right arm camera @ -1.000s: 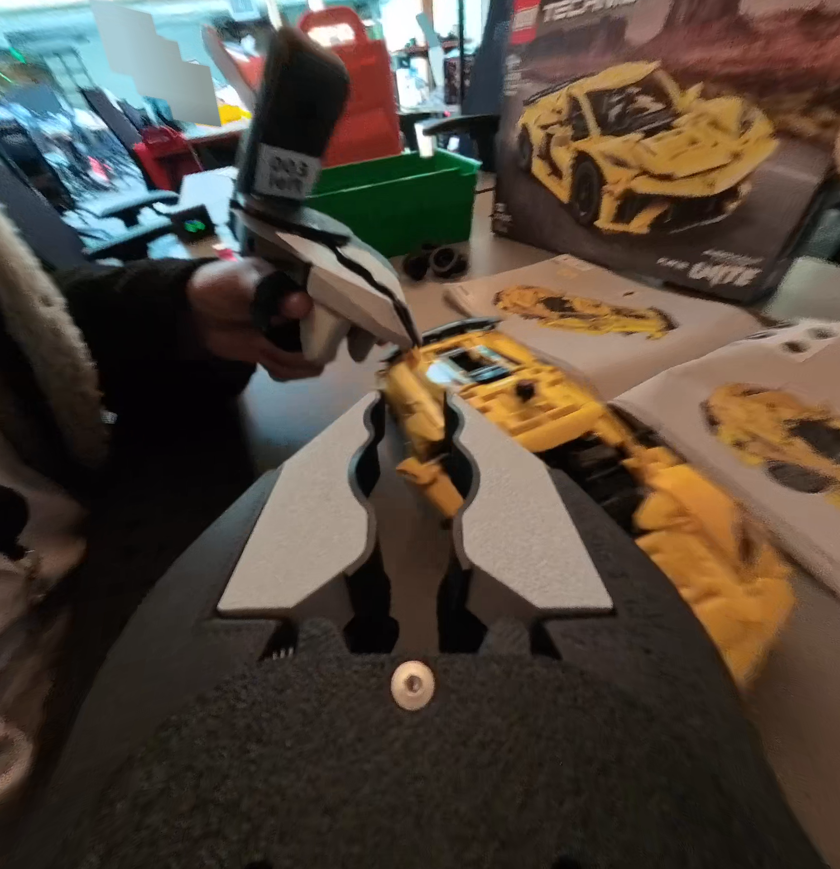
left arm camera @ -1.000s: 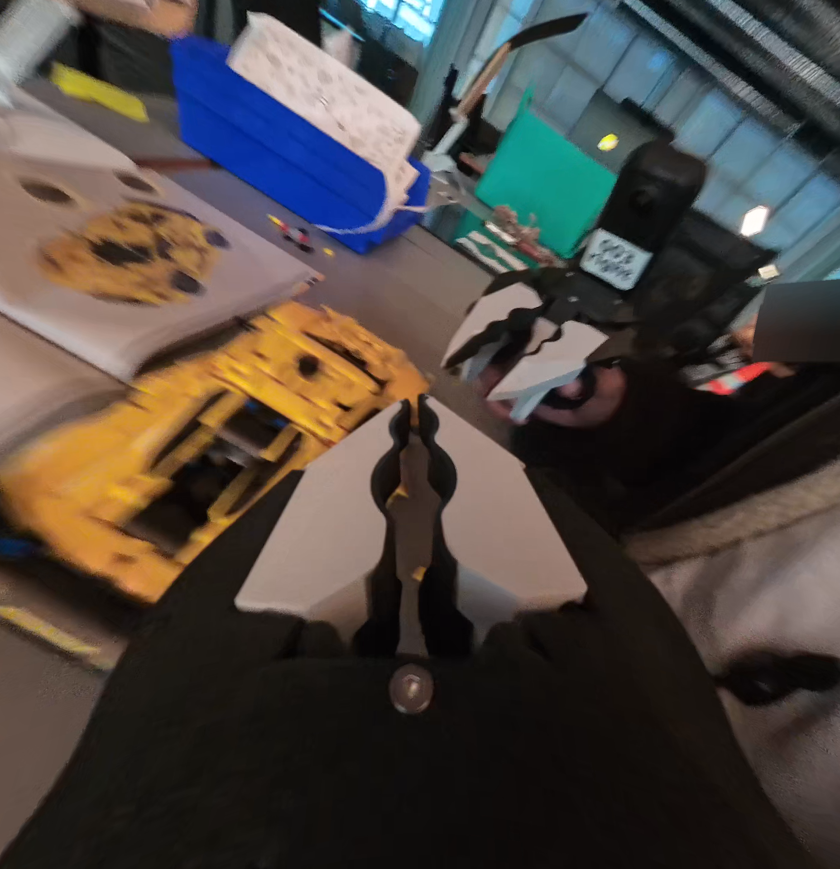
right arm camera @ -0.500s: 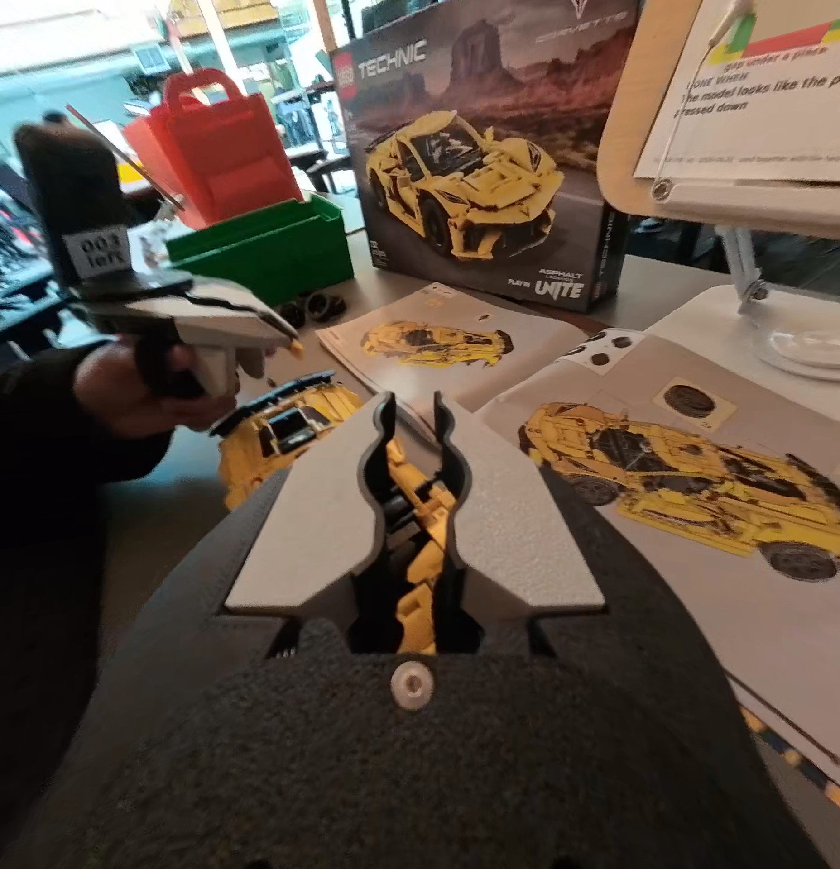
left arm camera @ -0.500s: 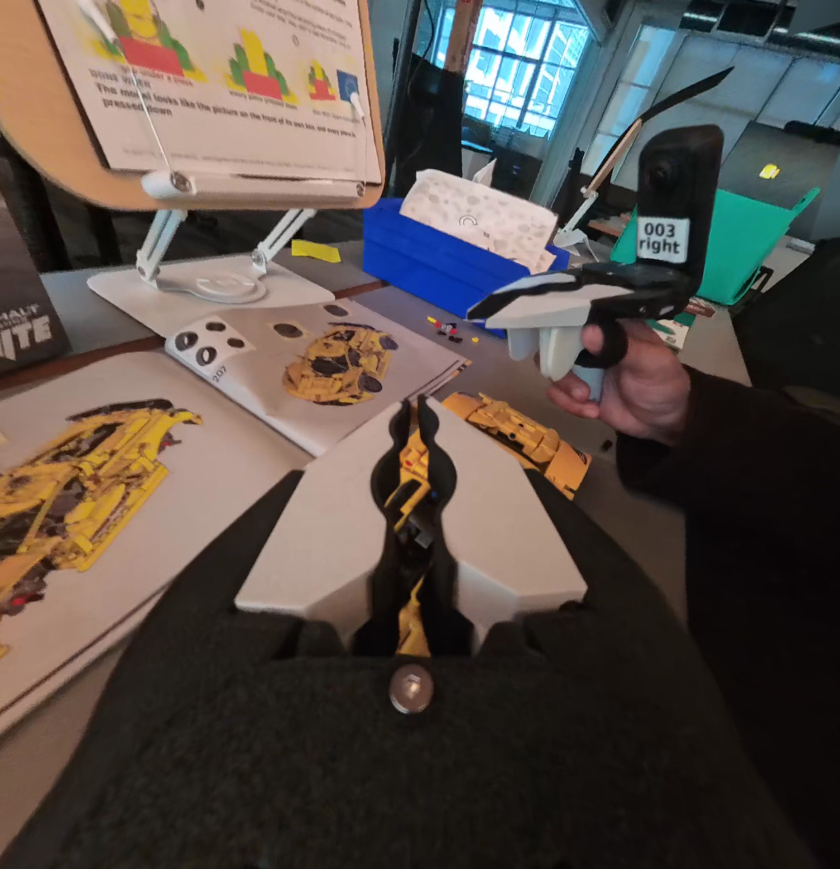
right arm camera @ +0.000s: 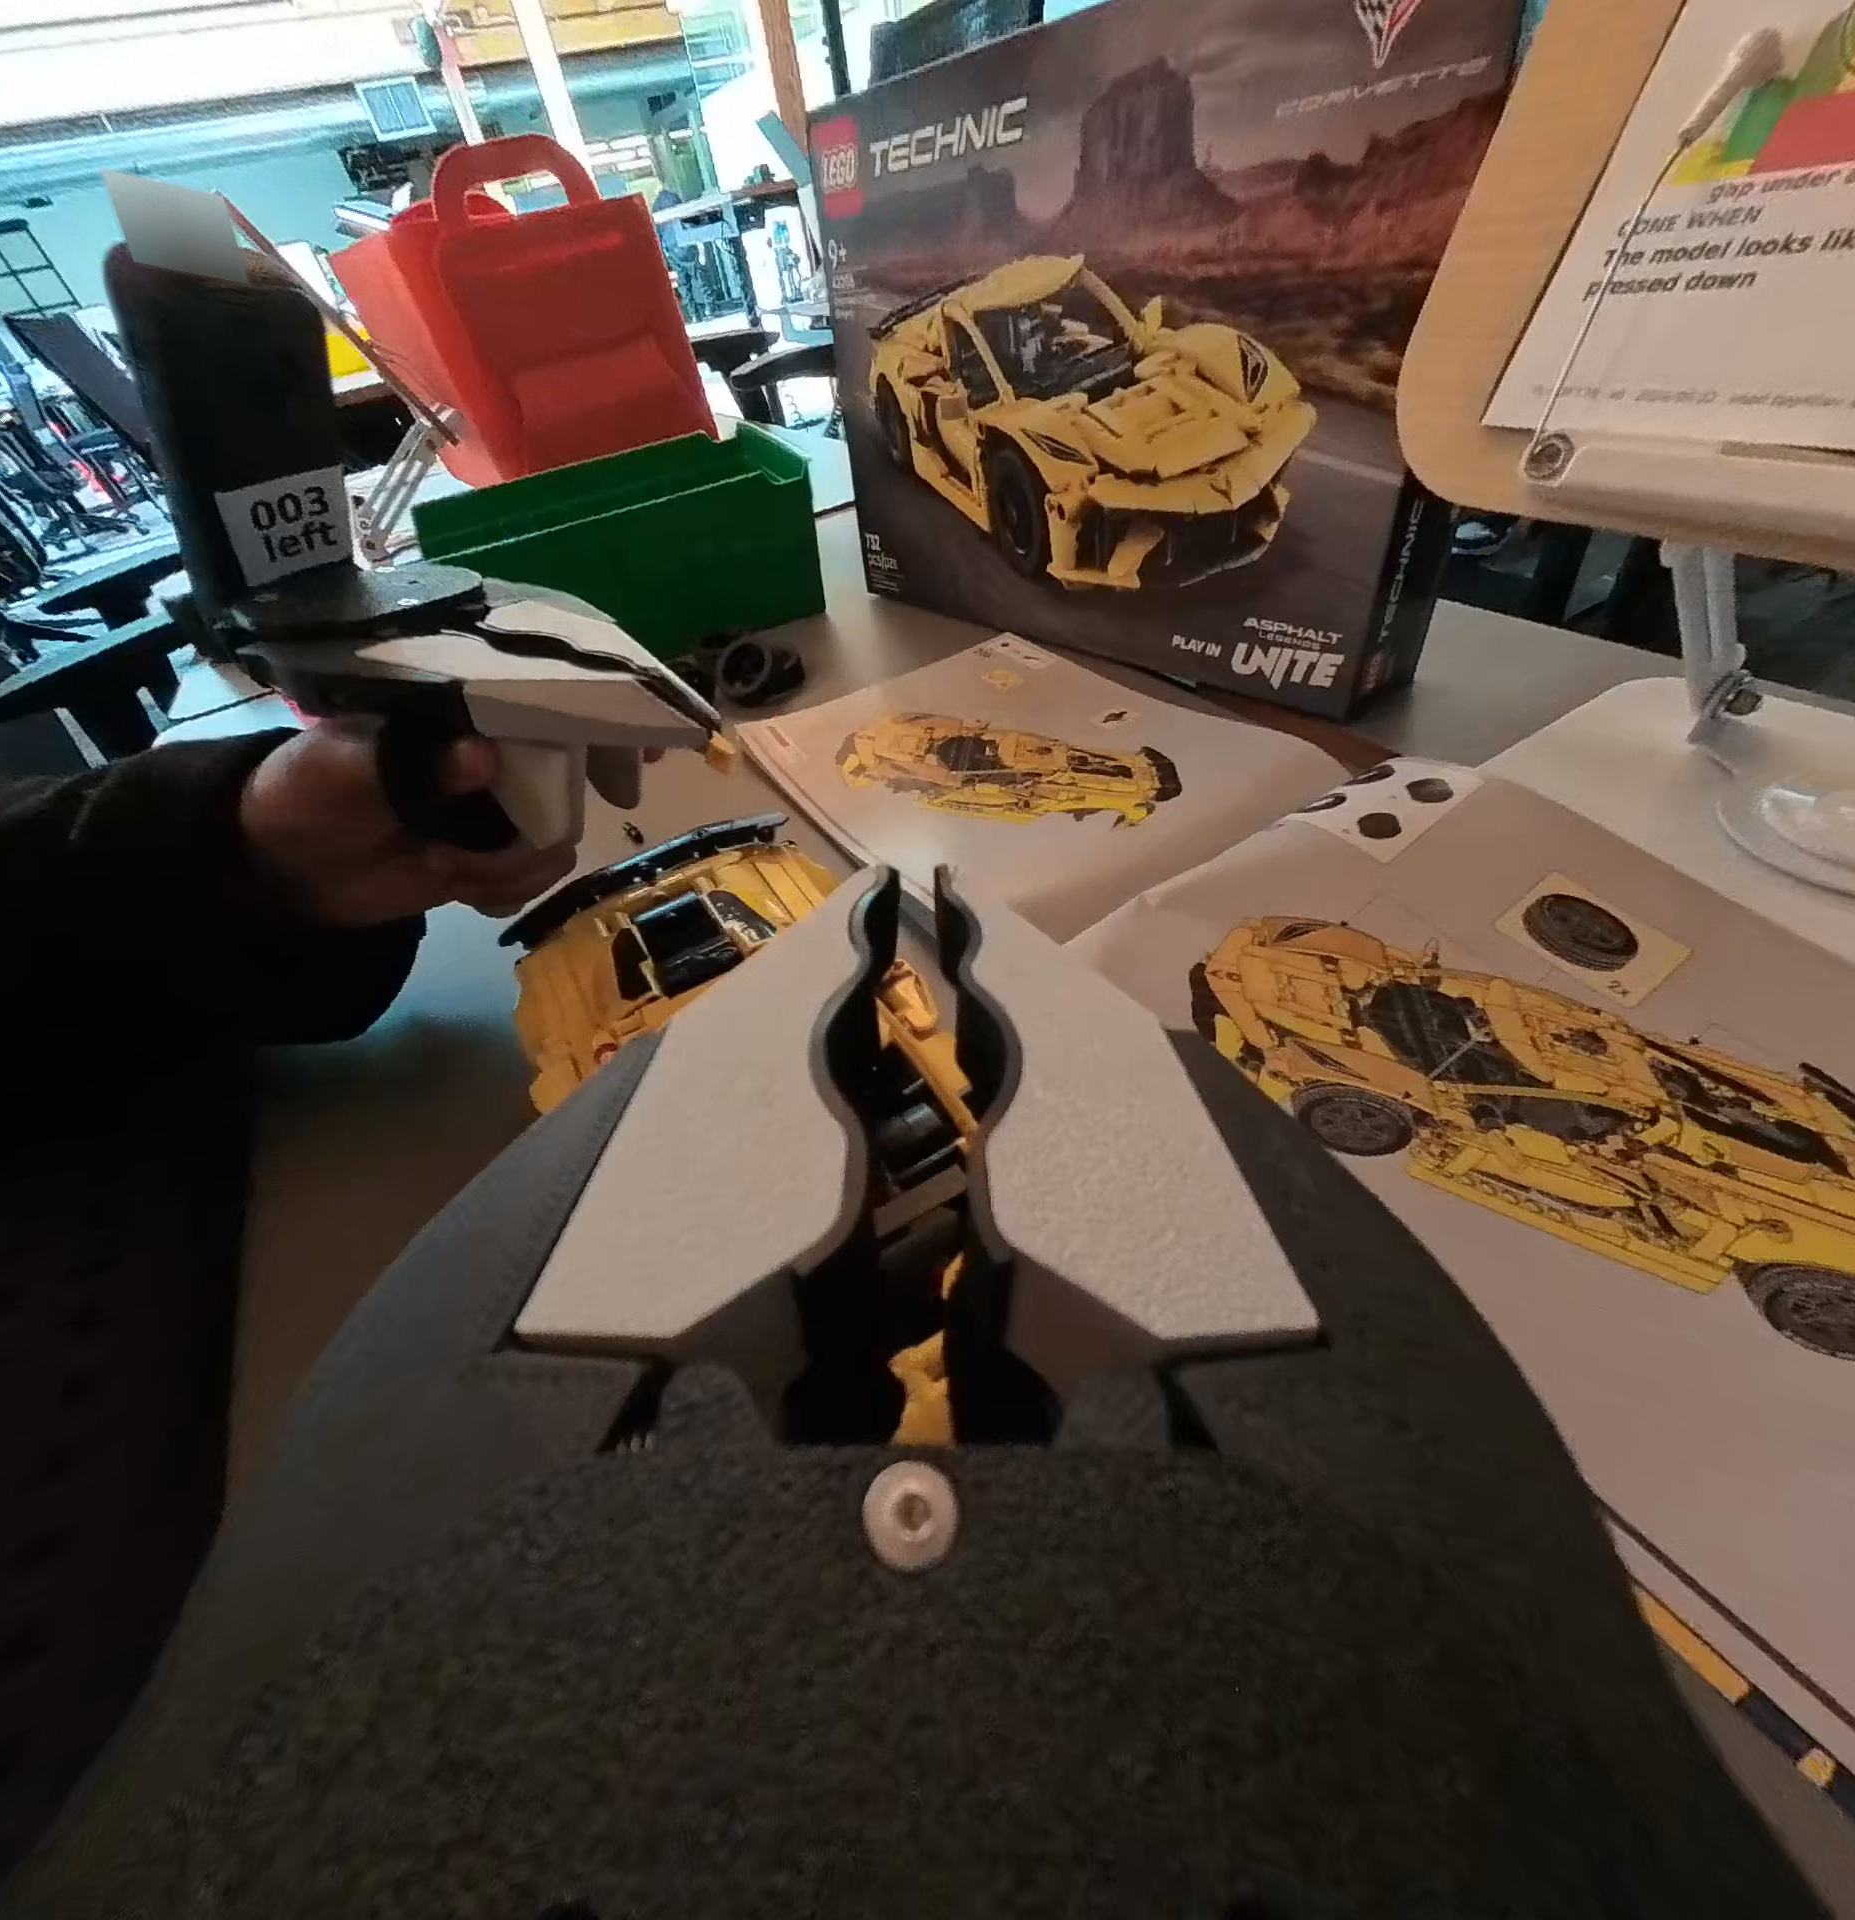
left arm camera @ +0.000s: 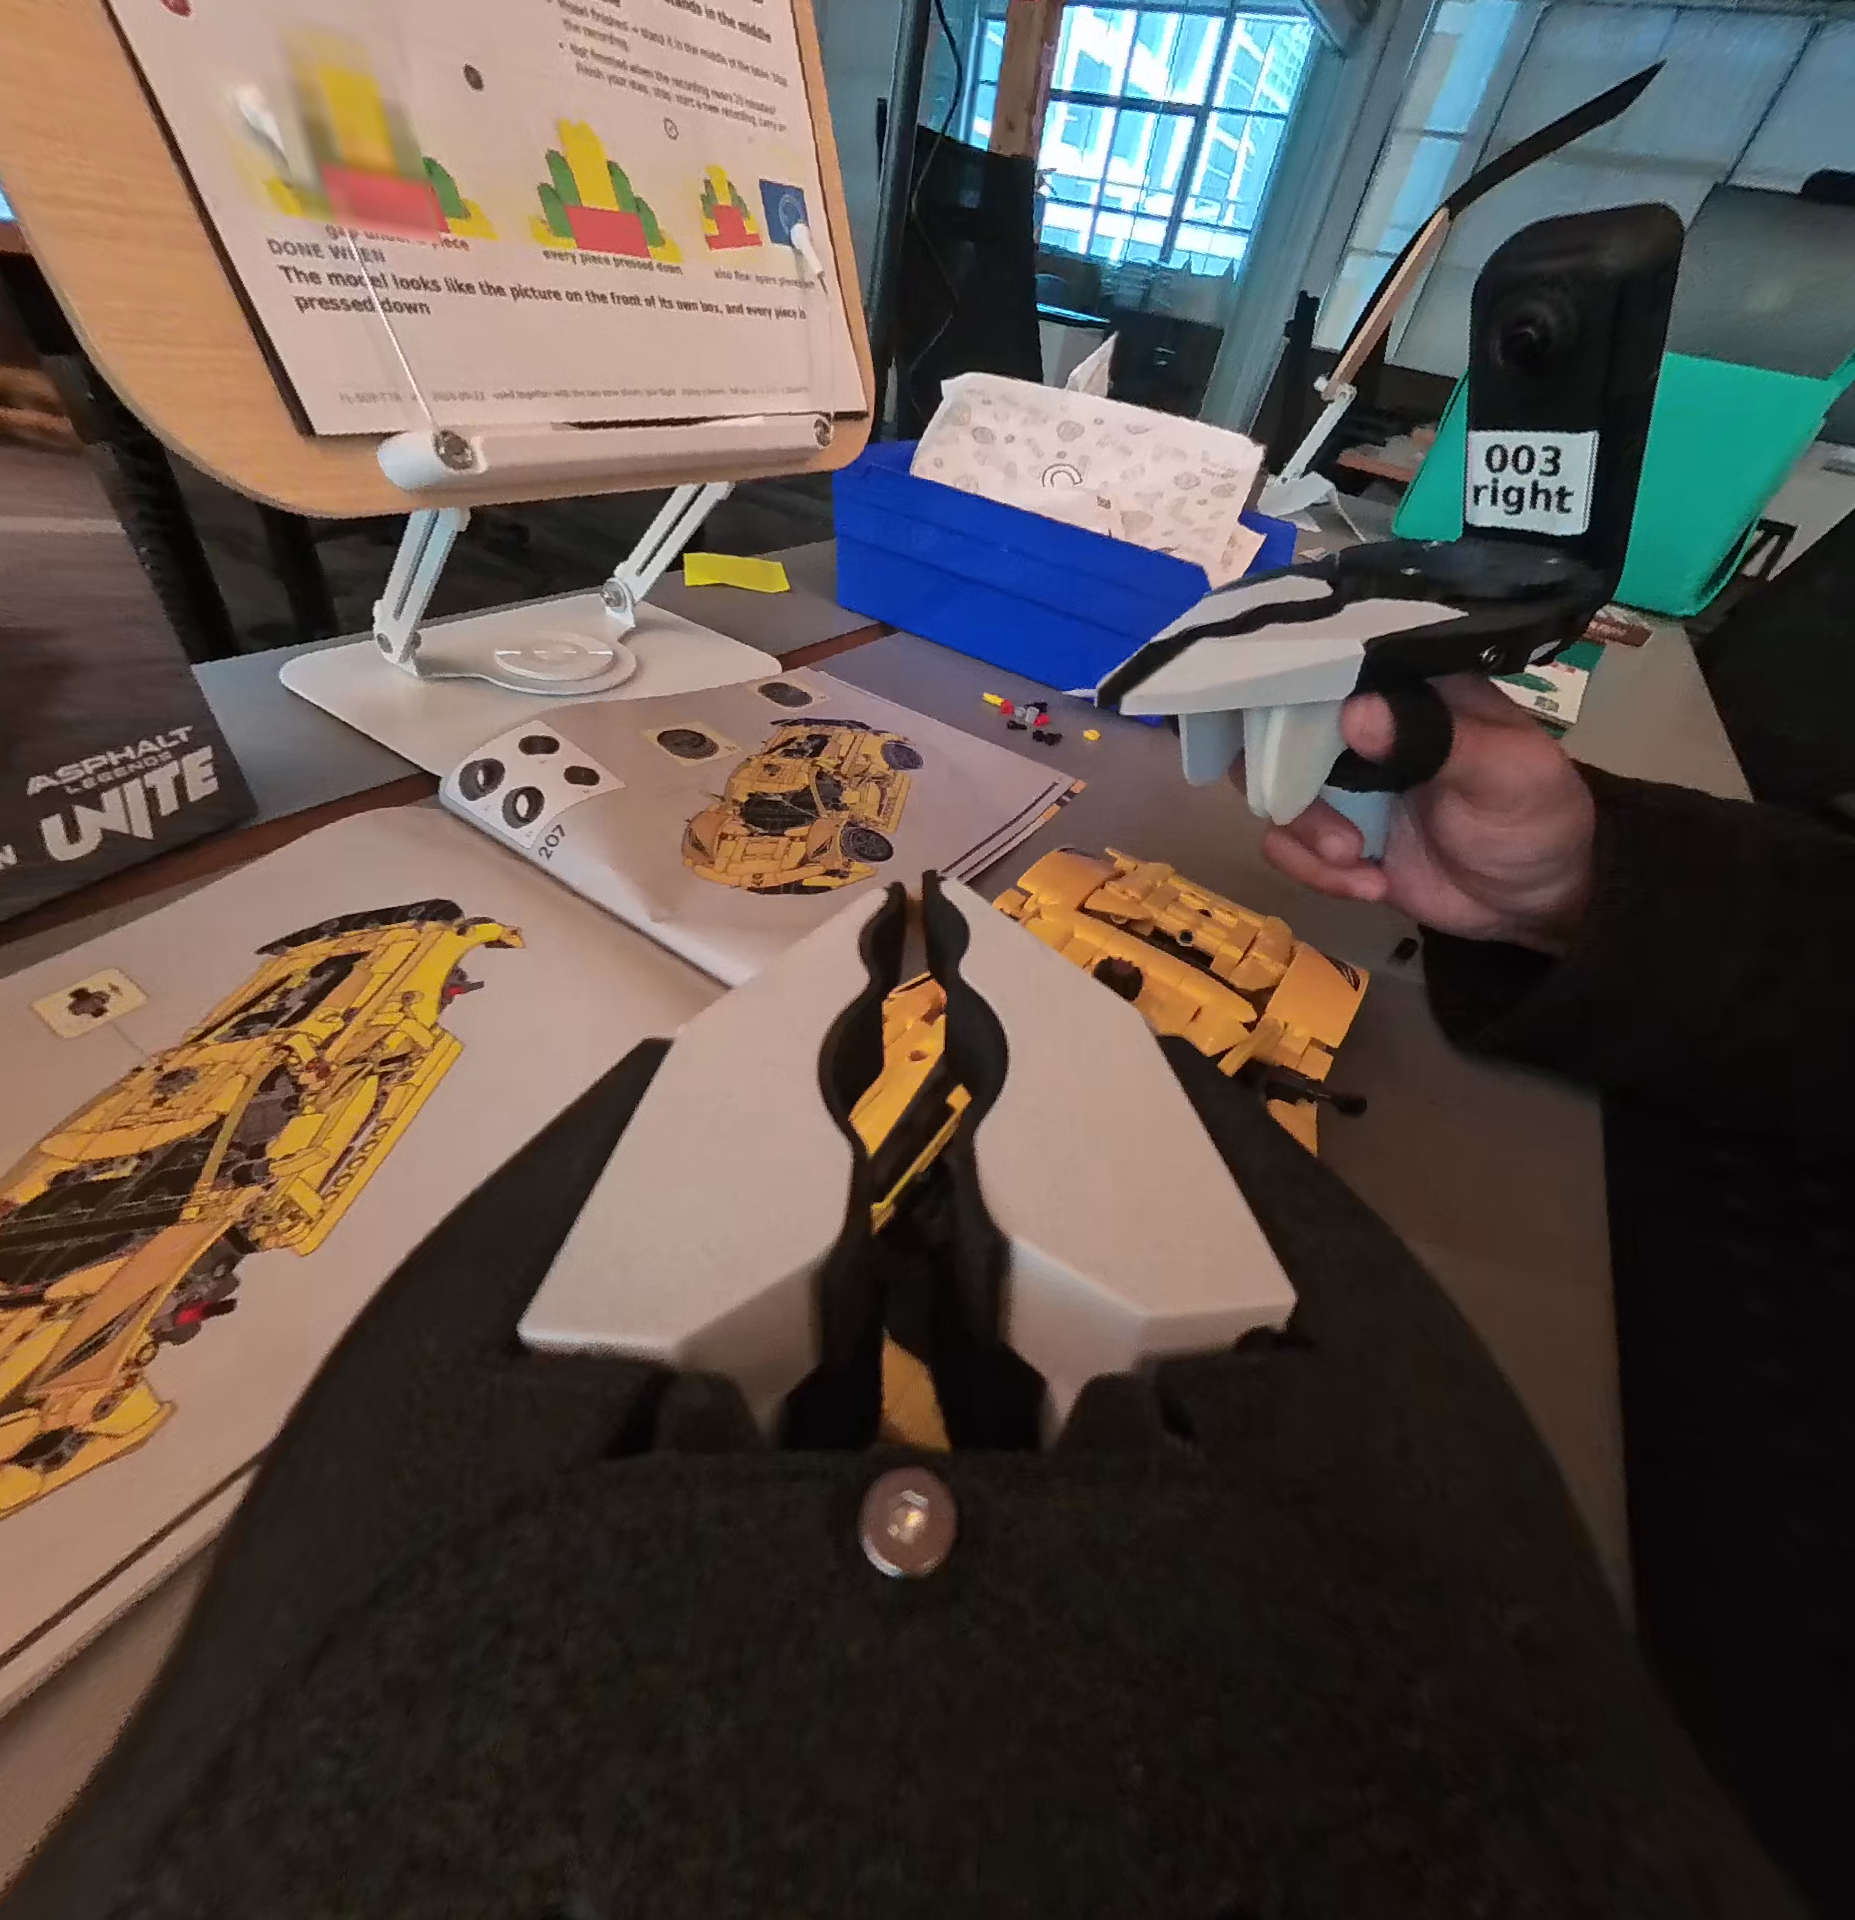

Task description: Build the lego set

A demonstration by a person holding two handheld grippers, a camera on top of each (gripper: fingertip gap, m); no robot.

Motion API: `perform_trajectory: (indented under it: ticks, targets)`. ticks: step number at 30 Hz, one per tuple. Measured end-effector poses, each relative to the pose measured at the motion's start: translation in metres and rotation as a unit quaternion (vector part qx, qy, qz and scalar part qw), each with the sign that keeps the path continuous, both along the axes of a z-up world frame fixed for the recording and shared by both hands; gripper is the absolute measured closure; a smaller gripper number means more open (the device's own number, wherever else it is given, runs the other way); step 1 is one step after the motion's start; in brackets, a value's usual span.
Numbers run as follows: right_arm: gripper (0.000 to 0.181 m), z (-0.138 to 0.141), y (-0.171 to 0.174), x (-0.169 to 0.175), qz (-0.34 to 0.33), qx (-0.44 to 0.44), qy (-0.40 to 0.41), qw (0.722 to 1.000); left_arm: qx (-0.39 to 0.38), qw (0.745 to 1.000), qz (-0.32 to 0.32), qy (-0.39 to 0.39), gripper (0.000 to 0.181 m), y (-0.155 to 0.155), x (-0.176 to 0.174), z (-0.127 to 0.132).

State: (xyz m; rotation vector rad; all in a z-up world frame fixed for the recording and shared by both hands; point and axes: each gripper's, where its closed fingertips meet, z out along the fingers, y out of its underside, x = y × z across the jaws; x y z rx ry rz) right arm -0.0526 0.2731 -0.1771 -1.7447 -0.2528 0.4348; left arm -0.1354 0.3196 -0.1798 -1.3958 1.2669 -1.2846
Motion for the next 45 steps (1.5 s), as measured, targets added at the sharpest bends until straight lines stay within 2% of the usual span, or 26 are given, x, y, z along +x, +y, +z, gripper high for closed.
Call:
perform_trajectory:
  ticks: [6,8,11,13,15,19,26,28,30,32,34,36,39,41,45]
  targets:
    - [0.176,0.011,-0.007,-0.011,0.021,0.008,-0.011,1.0,0.063,0.997,-0.041,-0.021,0.178,-0.025,-0.001,0.013]
    - [0.174,0.02,-0.014,-0.028,0.063,0.019,-0.001,0.998,0.093,0.993,-0.059,-0.037,0.178,-0.037,-0.002,0.02]
    - [0.165,0.028,-0.032,-0.06,0.165,0.007,0.05,0.985,0.144,0.982,-0.095,-0.079,0.178,-0.062,-0.006,0.033]
    - [0.165,0.047,-0.041,-0.067,0.189,0.047,0.076,0.978,0.164,0.973,-0.114,-0.114,0.178,-0.075,-0.009,0.042]
    - [0.168,0.055,-0.049,-0.071,0.209,0.066,0.087,0.972,0.159,0.966,-0.141,-0.145,0.179,-0.086,-0.014,0.049]
    - [0.164,0.057,-0.069,-0.095,0.308,0.035,0.141,0.94,0.134,0.96,-0.178,-0.172,0.179,-0.099,-0.021,0.058]
    - [0.164,0.05,-0.062,-0.105,0.3,0.024,0.123,0.946,0.108,0.953,-0.208,-0.191,0.179,-0.108,-0.029,0.067]
    - [0.16,0.054,-0.069,-0.113,0.333,0.006,0.165,0.928,0.096,0.949,-0.229,-0.193,0.179,-0.114,-0.032,0.067]
    - [0.16,0.052,-0.077,-0.121,0.376,-0.05,0.212,0.901,0.088,0.942,-0.26,-0.191,0.179,-0.123,-0.036,0.066]
    - [0.16,0.05,-0.086,-0.126,0.419,-0.11,0.265,0.861,0.086,0.932,-0.3,-0.186,0.179,-0.137,-0.043,0.063]
    - [0.159,0.054,-0.102,-0.132,0.474,-0.151,0.31,0.81,0.096,0.92,-0.336,-0.176,0.178,-0.15,-0.049,0.057]
    - [0.164,0.05,-0.115,-0.139,0.507,-0.184,0.309,0.783,0.108,0.909,-0.37,-0.162,0.178,-0.164,-0.055,0.052]
    - [0.181,0.036,-0.123,-0.144,0.522,-0.223,0.291,0.77,0.145,0.899,-0.387,-0.141,0.179,-0.177,-0.058,0.044]
    - [0.181,0.032,-0.127,-0.145,0.532,-0.241,0.293,0.757,0.156,0.897,-0.393,-0.133,0.179,-0.181,-0.059,0.04]
    - [0.179,0.026,-0.13,-0.145,0.529,-0.247,0.273,0.765,0.168,0.895,-0.395,-0.121,0.179,-0.184,-0.058,0.034]
